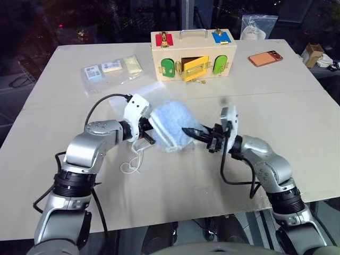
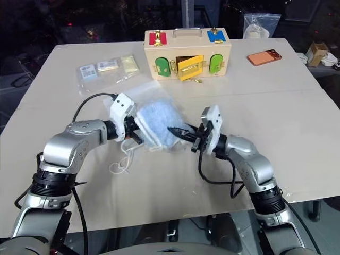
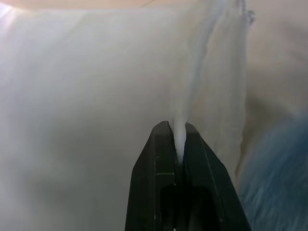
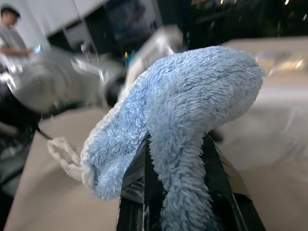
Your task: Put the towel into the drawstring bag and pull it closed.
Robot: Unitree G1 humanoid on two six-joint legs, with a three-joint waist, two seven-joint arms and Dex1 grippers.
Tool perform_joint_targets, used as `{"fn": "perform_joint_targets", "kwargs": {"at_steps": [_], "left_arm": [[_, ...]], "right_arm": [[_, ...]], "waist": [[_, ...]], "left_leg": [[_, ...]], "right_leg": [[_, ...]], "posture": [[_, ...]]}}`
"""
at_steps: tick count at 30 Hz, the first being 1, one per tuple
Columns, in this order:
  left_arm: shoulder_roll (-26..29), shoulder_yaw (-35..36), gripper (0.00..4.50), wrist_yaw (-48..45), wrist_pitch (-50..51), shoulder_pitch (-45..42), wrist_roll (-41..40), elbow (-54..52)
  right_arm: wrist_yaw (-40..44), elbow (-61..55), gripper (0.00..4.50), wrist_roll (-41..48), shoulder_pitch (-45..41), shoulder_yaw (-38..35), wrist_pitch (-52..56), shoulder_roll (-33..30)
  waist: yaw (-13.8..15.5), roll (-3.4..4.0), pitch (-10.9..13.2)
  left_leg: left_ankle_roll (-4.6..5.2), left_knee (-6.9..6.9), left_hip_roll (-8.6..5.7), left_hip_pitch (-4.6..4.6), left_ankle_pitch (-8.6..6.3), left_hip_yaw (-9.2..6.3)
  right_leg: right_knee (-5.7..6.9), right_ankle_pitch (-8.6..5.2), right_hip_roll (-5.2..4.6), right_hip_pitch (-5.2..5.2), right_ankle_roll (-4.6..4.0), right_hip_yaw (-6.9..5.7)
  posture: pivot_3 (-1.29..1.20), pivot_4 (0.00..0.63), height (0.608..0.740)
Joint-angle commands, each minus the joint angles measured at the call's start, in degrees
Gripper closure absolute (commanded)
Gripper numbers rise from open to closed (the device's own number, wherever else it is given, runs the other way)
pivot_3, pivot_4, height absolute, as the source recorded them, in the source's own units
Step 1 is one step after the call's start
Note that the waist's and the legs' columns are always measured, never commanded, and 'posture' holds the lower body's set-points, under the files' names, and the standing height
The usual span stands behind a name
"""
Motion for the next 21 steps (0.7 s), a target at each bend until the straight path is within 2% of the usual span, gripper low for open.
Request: {"fn": "perform_joint_targets", "kwargs": {"at_steps": [1,9,13,17,21], "left_arm": [[0.26,0.75,4.50,-0.10,-0.62,-0.89,0.01,-3.56],[-1.58,2.98,4.50,0.48,0.69,0.01,-2.30,-6.90],[-2.11,3.97,4.50,1.46,1.78,-0.83,-3.01,-7.64],[-1.79,4.38,4.50,1.68,1.90,-1.58,-3.16,-7.66],[0.16,4.36,4.50,0.64,0.26,-0.20,-2.36,-9.09]], "right_arm": [[0.90,2.69,4.46,-4.91,-2.57,2.19,-3.01,-1.04],[-0.08,12.83,4.46,-19.99,-7.80,10.16,-8.27,-2.33],[-0.12,14.02,4.46,-23.43,-9.13,12.25,-6.28,-2.44],[-2.29,14.36,4.46,-22.13,-9.91,9.90,-0.87,-0.18],[-8.80,13.02,4.46,-15.29,-11.47,0.80,12.22,5.60]], "waist": [[-0.05,0.00,0.00],[-0.11,0.00,0.00],[-0.11,-0.04,-0.03],[-0.14,-0.06,-0.04],[-0.24,-0.06,-0.05]], "left_leg": [[0.04,0.01,0.00,0.01,-0.02,0.00],[-0.08,0.01,0.03,0.04,0.05,-0.02],[-0.08,0.02,0.03,0.04,0.05,0.01],[-0.09,0.02,0.03,0.06,0.06,0.01],[-0.11,0.02,0.06,0.11,0.07,0.00]], "right_leg": [[0.00,0.00,0.00,0.00,0.00,0.01],[0.05,0.00,0.06,0.00,-0.01,0.00],[0.04,0.00,0.04,0.00,0.00,0.03],[0.07,0.01,0.05,0.01,0.00,0.02],[0.14,0.02,0.07,0.02,-0.02,0.03]], "posture": [[0.00,0.150,0.740],[0.00,0.150,0.740],[0.00,0.150,0.740],[0.00,0.150,0.740],[0.00,0.150,0.740]]}}
